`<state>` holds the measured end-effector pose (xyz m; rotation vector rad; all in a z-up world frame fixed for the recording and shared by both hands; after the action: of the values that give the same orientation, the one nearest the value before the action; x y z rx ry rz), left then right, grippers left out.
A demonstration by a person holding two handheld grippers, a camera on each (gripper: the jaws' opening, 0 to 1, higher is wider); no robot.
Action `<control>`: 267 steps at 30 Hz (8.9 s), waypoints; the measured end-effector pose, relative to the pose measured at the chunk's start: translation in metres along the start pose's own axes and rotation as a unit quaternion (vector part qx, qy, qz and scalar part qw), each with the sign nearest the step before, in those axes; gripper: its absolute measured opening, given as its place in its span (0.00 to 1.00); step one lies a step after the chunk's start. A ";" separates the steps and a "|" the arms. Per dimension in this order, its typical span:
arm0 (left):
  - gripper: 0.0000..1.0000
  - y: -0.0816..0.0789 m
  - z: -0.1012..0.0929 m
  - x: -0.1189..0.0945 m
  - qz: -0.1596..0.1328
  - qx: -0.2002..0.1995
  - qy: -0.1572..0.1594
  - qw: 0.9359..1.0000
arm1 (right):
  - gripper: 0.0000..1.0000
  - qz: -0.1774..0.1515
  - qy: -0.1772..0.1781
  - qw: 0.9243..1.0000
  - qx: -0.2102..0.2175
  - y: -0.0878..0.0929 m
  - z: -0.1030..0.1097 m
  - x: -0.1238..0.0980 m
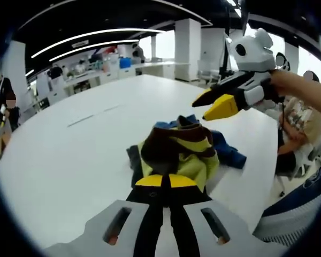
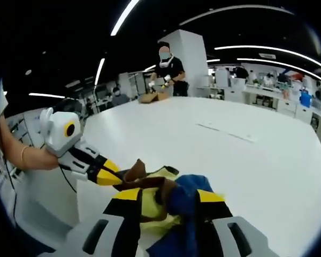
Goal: Fold the garment on the visible template until the final outline fits inside the template.
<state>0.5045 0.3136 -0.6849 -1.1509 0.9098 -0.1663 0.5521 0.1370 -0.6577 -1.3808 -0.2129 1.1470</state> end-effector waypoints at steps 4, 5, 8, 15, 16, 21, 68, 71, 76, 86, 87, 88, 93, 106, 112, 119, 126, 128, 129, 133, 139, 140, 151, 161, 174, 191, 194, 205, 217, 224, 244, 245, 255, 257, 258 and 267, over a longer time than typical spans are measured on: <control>0.00 0.000 0.000 0.000 0.001 0.000 0.001 1.000 | 0.32 0.005 -0.002 1.000 0.010 0.002 -0.008 0.002; 0.00 0.000 0.001 0.000 0.001 0.001 0.001 1.000 | 0.31 0.006 -0.004 1.000 0.012 0.002 -0.010 0.003; 0.00 -0.001 0.001 0.000 0.000 0.002 0.001 1.000 | 0.29 0.015 -0.005 1.000 0.004 0.004 -0.015 0.006; 0.00 0.000 0.003 0.001 0.001 -0.001 0.001 1.000 | 0.21 0.047 -0.011 0.998 -0.026 0.012 -0.021 0.011; 0.00 0.000 0.003 0.001 0.001 -0.002 0.001 1.000 | 0.20 0.050 -0.013 0.998 -0.029 0.013 -0.022 0.011; 0.00 0.000 0.004 0.002 0.003 -0.002 0.002 1.000 | 0.12 0.064 -0.019 0.996 -0.060 0.013 -0.022 0.011; 0.00 -0.089 0.109 -0.039 -0.122 -0.006 -0.130 0.984 | 0.00 -0.046 0.133 0.988 -0.064 -0.078 -0.068 -0.027; 0.00 -0.096 0.117 -0.032 -0.127 -0.006 -0.133 0.983 | 0.00 -0.058 0.154 0.985 -0.050 -0.087 -0.077 -0.023; 0.00 -0.103 0.134 -0.010 -0.139 -0.011 -0.150 0.979 | 0.00 -0.070 0.220 0.973 -0.013 -0.089 -0.100 -0.011; 0.00 -0.100 0.168 0.047 -0.129 -0.029 -0.171 0.976 | 0.00 -0.081 0.275 0.957 0.050 -0.090 -0.143 0.028; 0.00 -0.099 0.171 0.051 -0.128 -0.035 -0.172 0.976 | 0.00 -0.083 0.279 0.955 0.054 -0.090 -0.146 0.031; 0.00 -0.098 0.176 0.056 -0.129 -0.046 -0.175 0.975 | 0.00 -0.084 0.282 0.954 0.057 -0.090 -0.151 0.037; 0.00 -0.087 0.192 0.079 -0.123 -0.093 -0.180 0.972 | 0.00 -0.080 0.287 0.952 0.073 -0.086 -0.165 0.060; 0.00 -0.054 0.211 0.126 -0.074 -0.108 -0.181 0.975 | 0.00 -0.041 0.310 0.944 0.101 -0.059 -0.204 0.104; 0.00 -0.046 0.215 0.142 -0.057 -0.098 -0.178 0.977 | 0.00 -0.026 0.312 0.942 0.117 -0.047 -0.214 0.113; 0.00 -0.043 0.216 0.144 -0.048 -0.092 -0.176 0.979 | 0.00 -0.036 0.313 0.938 0.146 -0.049 -0.220 0.110; 0.15 -0.046 0.221 0.127 -0.061 -0.108 -0.182 0.975 | 0.22 -0.025 0.286 0.943 0.168 -0.049 -0.211 0.105; 0.16 -0.049 0.219 0.122 -0.071 -0.118 -0.172 0.975 | 0.27 -0.019 0.274 0.945 0.175 -0.049 -0.204 0.104; 0.17 -0.050 0.217 0.119 -0.072 -0.115 -0.170 0.976 | 0.30 -0.019 0.270 0.946 0.179 -0.049 -0.200 0.103; 0.24 -0.058 0.207 0.106 -0.083 -0.090 -0.157 0.980 | 0.44 -0.020 0.255 0.951 0.172 -0.056 -0.186 0.098; 0.32 -0.064 0.193 0.091 -0.091 -0.070 -0.134 0.984 | 0.56 -0.021 0.233 0.958 0.168 -0.058 -0.165 0.084; 0.34 -0.064 0.190 0.089 -0.093 -0.070 -0.131 0.985 | 0.57 -0.019 0.231 0.958 0.168 -0.057 -0.163 0.082; 0.49 -0.059 0.160 0.060 -0.105 -0.074 -0.097 0.987 | 0.74 0.001 0.193 0.969 0.152 -0.035 -0.128 0.056; 0.58 -0.061 0.120 0.032 -0.108 -0.058 -0.056 0.991 | 0.82 0.024 0.156 0.978 0.139 -0.008 -0.088 0.028; 0.57 -0.049 0.061 0.016 -0.095 -0.036 -0.002 0.995 | 0.79 0.024 0.114 0.987 0.113 0.024 -0.043 -0.006; 0.49 -0.011 -0.001 0.025 -0.051 -0.055 0.032 0.997 | 0.77 0.035 0.093 0.989 0.113 0.075 0.009 -0.020; 0.47 -0.008 -0.006 0.026 -0.048 -0.052 0.027 0.997 | 0.70 0.036 0.107 0.989 0.097 0.081 0.012 -0.024; 0.31 0.007 -0.028 0.038 -0.020 -0.067 0.021 0.997 | 0.46 0.056 0.138 0.986 0.074 0.104 0.018 -0.026; 0.00 0.011 -0.021 0.032 -0.017 -0.088 -0.001 0.996 | 0.00 0.037 0.179 0.981 0.060 0.101 0.011 -0.037; 0.00 0.011 -0.004 0.009 -0.028 -0.106 -0.029 0.994 | 0.00 0.026 0.181 0.981 0.072 0.090 0.007 -0.046; 0.00 0.010 0.098 -0.079 -0.078 -0.139 -0.188 0.969 | 0.00 0.011 0.234 0.969 0.082 0.048 -0.046 -0.095; 0.00 0.014 0.105 -0.083 -0.077 -0.148 -0.192 0.967 | 0.00 0.009 0.234 0.968 0.087 0.047 -0.049 -0.097; 0.00 0.048 0.153 -0.100 -0.026 -0.130 -0.248 0.960 | 0.00 0.013 0.251 0.963 0.095 0.037 -0.078 -0.113; 0.00 0.052 0.161 -0.101 -0.015 -0.133 -0.251 0.959 | 0.00 0.009 0.256 0.961 0.102 0.036 -0.084 -0.115; 0.00 0.054 0.166 -0.102 -0.015 -0.137 -0.254 0.957 | 0.00 0.009 0.258 0.960 0.110 0.036 -0.089 -0.116; 0.00 0.069 0.191 -0.106 0.025 -0.131 -0.280 0.951 | 0.00 0.013 0.282 0.946 0.162 0.042 -0.117 -0.127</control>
<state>0.5461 0.5383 -0.6663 -1.3251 0.4587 0.3218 0.5523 -0.0403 -0.6617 -1.3549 0.3903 0.7242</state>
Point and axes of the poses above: the point that each gripper's makers call its tool centre point, and the gripper's own axes: x roughly forward along the fingers, z roughly to its left, y roughly out of its underside, the point moved 6 cm from there along -x, roughly backward along the fingers, and after that the axes turned 7 degrees about x, right-handed, at the moved point
